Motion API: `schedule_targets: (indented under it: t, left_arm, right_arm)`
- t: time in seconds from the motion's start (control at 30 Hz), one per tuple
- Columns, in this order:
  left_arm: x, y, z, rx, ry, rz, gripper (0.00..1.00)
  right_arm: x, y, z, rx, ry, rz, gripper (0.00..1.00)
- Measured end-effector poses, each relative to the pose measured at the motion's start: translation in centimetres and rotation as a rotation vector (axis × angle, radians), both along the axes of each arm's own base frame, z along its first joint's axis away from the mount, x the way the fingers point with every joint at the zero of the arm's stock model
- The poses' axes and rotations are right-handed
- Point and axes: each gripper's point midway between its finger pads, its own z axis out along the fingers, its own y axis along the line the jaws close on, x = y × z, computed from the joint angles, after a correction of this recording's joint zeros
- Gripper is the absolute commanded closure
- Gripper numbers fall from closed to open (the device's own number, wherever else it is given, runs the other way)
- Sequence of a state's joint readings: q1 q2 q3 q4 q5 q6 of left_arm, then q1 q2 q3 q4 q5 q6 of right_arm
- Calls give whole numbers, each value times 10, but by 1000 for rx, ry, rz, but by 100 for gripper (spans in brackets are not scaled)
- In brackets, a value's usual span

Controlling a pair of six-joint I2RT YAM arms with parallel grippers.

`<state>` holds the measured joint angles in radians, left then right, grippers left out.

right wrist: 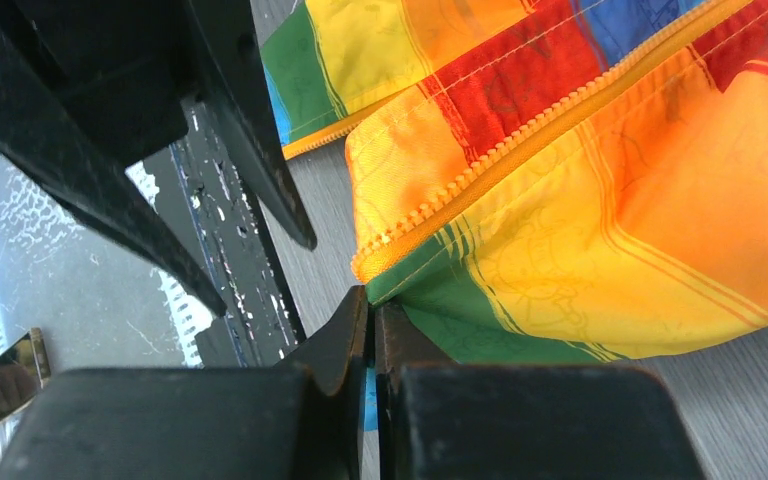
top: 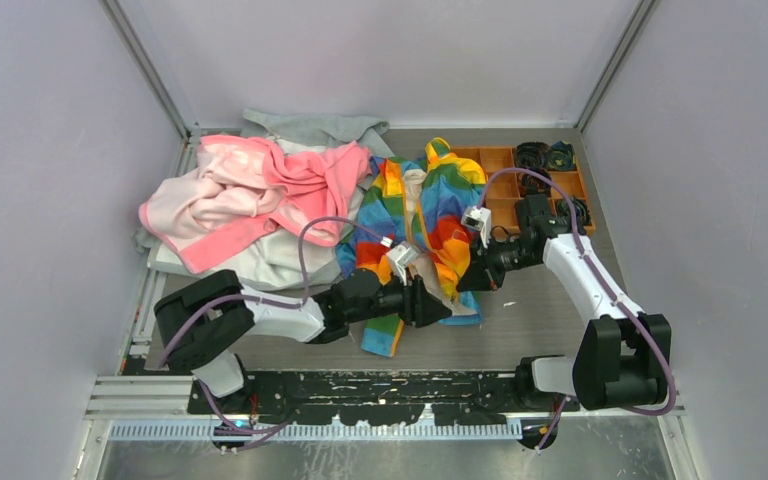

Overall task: Zip up the jacket
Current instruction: Adjust the zipper on the jacket.

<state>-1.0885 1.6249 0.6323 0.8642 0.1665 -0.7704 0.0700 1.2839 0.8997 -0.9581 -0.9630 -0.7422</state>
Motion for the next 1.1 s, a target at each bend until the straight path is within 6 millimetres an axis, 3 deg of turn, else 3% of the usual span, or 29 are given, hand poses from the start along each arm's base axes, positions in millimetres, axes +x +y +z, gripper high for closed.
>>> schedule_targets:
  t: [0.13, 0.33, 0.67, 1.1]
  left_arm:
    - [-11, -7, -11, 32, 4, -38, 51]
    - [-5, -15, -34, 76, 21, -42, 50]
    - [10, -21, -51, 41, 84, -49, 48]
    - [4, -31, -34, -51, 126, -122, 61]
  right_arm:
    - [-2, 0, 0, 0, 10, 1, 97]
    - [-4, 0, 1, 3, 11, 8, 97]
    - [-7, 1, 4, 13, 17, 17, 97]
    - [-7, 2, 5, 18, 15, 22, 96]
